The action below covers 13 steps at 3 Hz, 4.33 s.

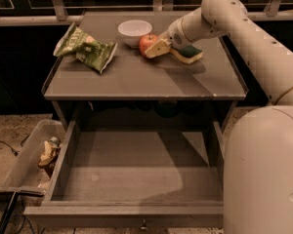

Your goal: Place apple into top drawer

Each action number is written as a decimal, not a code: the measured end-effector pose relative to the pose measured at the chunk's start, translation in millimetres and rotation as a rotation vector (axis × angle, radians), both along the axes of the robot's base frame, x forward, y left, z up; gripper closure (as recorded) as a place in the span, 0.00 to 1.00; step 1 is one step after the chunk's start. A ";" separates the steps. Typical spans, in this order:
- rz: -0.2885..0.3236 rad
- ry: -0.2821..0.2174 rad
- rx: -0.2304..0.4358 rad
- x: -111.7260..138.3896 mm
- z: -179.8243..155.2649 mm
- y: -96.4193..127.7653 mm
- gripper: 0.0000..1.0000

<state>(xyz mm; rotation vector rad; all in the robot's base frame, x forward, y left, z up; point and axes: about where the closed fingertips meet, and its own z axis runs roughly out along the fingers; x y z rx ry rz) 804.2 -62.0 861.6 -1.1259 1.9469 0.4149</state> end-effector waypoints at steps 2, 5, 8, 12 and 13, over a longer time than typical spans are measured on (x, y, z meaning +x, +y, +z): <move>0.058 -0.010 -0.026 -33.6 27.6 -12.1 1.00; 0.114 -0.077 -0.103 -158.9 83.9 -71.5 1.00; 0.146 -0.028 -0.106 -243.3 50.0 -78.0 1.00; 0.037 0.082 -0.035 -305.5 -103.7 -64.1 1.00; -0.031 0.176 -0.023 -293.7 -138.7 -62.8 1.00</move>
Offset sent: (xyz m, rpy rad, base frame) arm -0.0675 -0.0392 0.0623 -0.0420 -0.0341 0.0836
